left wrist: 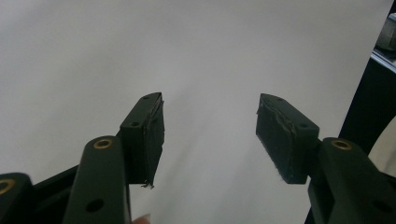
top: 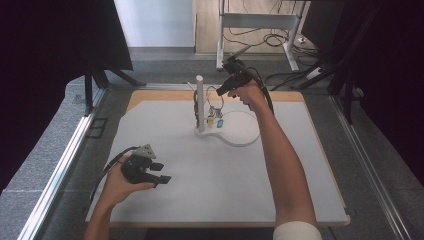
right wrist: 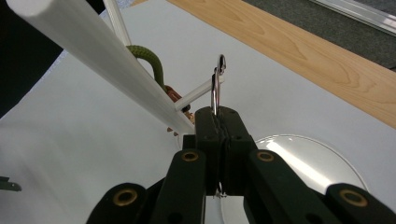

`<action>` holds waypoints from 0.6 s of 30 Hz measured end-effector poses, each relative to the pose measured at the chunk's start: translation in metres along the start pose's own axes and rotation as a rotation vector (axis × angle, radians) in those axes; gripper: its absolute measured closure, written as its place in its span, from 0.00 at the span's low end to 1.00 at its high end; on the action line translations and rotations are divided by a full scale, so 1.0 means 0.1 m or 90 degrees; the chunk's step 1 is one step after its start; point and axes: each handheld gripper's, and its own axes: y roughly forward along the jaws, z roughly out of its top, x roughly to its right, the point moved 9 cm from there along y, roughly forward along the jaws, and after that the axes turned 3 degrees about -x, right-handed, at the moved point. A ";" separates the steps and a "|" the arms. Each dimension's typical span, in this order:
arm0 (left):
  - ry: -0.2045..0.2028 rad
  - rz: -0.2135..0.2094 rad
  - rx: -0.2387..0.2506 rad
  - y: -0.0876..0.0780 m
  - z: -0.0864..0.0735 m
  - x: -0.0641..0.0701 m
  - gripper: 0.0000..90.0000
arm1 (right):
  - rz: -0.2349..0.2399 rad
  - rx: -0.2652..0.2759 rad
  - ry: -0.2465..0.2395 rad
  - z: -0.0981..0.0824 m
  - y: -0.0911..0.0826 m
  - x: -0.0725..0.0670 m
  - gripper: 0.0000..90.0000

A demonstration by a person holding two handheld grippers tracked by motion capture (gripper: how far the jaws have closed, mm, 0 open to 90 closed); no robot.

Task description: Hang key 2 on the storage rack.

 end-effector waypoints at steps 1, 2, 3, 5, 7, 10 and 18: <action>0.000 0.000 0.000 0.00 0.00 0.00 0.47 | 0.000 -0.001 -0.002 -0.01 0.01 -0.01 0.98; 0.000 0.000 0.000 0.00 0.00 0.00 0.47 | 0.001 -0.003 -0.003 -0.02 0.03 -0.02 0.98; 0.000 0.000 -0.001 0.00 0.00 0.00 0.47 | 0.002 -0.005 -0.004 -0.03 0.04 -0.02 0.98; 0.000 0.000 -0.001 0.00 0.00 0.00 0.47 | 0.004 -0.008 -0.007 -0.04 0.06 -0.04 0.98; 0.000 0.001 -0.002 0.00 0.00 0.00 0.47 | 0.008 -0.009 -0.007 -0.04 0.08 -0.06 0.98; 0.001 0.000 -0.001 0.00 -0.01 0.00 0.47 | 0.012 -0.012 -0.011 -0.04 0.12 -0.09 0.98; 0.006 0.001 -0.003 -0.01 -0.01 0.00 0.47 | 0.018 -0.021 -0.015 -0.09 0.24 -0.15 0.98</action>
